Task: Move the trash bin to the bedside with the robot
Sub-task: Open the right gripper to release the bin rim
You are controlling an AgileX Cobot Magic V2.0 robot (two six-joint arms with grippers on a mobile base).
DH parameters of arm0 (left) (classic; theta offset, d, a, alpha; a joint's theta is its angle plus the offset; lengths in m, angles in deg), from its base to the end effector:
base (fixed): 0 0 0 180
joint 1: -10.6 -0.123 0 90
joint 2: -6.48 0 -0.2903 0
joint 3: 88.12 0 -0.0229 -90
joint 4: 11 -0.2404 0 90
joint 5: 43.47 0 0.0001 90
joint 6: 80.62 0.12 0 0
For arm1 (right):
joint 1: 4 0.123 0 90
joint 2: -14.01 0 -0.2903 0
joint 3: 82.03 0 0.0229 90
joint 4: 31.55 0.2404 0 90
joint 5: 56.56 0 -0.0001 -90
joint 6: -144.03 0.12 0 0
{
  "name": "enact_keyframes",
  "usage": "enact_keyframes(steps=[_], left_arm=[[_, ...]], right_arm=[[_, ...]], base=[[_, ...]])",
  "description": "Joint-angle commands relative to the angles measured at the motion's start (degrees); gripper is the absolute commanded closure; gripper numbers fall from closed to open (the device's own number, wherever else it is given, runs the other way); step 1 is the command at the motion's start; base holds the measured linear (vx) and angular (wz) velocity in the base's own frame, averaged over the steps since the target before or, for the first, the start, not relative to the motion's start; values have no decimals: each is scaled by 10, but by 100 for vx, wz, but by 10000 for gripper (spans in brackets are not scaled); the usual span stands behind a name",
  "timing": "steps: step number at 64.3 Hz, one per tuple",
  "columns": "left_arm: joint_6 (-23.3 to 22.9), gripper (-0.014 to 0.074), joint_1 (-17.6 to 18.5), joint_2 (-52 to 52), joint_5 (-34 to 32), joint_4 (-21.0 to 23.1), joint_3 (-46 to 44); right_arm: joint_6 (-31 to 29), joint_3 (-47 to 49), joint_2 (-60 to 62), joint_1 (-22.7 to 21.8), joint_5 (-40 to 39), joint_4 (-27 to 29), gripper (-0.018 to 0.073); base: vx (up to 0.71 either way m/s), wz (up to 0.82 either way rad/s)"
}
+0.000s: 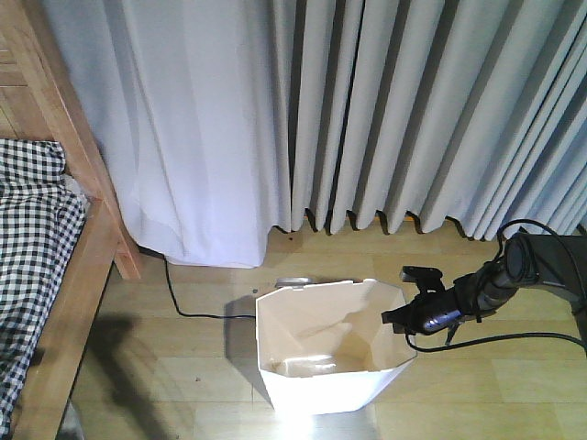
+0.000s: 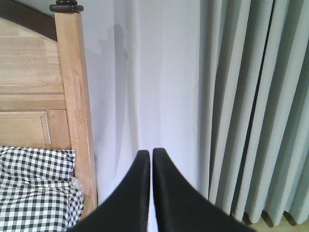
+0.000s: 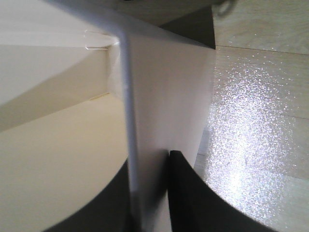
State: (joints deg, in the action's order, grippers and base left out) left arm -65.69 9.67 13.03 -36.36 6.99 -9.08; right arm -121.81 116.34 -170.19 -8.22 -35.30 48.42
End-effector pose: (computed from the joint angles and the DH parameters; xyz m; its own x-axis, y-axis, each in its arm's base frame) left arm 0.0694 -0.0035 0.1924 -0.0422 -0.0518 -0.9978 0.0198 0.9984 -0.0527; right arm 0.3927 0.0141 -0.2360 -0.9753 -0.0355 -0.2178 -0.1075 0.9384 0.3285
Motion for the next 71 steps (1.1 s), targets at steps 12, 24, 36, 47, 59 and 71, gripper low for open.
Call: enact_keyframes(steps=[12, 24, 36, 47, 59, 71], left_arm=[[-2, 602, 3, -5, -38, 6, 12], [-2, 602, 3, -5, -38, 6, 12], [-2, 602, 3, -5, -38, 6, 12], [-2, 602, 3, -5, -38, 6, 12], [-2, 602, 3, -5, -38, 6, 12], [-2, 602, 3, -5, -38, 6, 12]], right_arm=[[35, 11, 36, -1, 79, 22, 352], [35, 11, 34, -2, 77, 22, 220], [35, 11, 34, -2, 75, 21, 98], [38, 11, 39, -3, 75, -13, 83], [108, 10, 57, -16, 59, -88, 83], [157, 9, 69, -24, 59, -150, 83]], base=[[0, 0], [0, 0], [0, 0], [0, 0], [0, 0], [0, 0]])
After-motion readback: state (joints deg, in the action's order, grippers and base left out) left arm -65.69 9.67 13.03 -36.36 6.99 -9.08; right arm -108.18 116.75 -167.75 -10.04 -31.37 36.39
